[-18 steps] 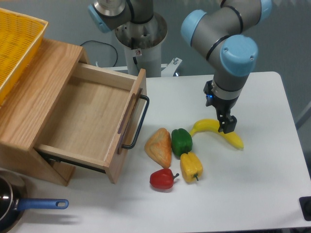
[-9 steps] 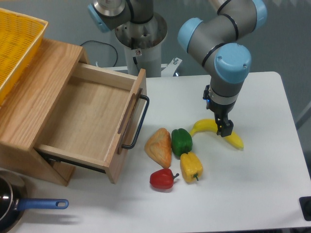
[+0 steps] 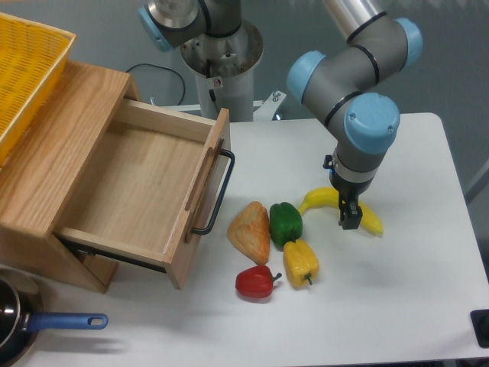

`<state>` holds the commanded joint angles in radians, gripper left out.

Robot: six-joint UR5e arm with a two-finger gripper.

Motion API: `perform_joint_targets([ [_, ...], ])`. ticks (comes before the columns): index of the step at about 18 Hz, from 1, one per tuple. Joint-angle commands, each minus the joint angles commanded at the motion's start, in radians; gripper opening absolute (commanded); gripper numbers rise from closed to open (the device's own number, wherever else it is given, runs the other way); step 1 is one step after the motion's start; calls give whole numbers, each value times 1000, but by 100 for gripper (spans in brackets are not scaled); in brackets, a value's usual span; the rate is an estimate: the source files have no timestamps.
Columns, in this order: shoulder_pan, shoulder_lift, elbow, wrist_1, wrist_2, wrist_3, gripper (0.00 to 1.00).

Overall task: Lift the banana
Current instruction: 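Align the gripper fingers around the banana and descend to table level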

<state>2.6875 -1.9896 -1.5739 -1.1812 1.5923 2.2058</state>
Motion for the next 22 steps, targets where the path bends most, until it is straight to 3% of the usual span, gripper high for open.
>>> perform_joint_targets([
  [5,29,-28,-24,34,-40,69,100],
  [11,69,-48,-92,133,-43,149,100],
  [22,100,-60,-103,152,-43,233,100],
])
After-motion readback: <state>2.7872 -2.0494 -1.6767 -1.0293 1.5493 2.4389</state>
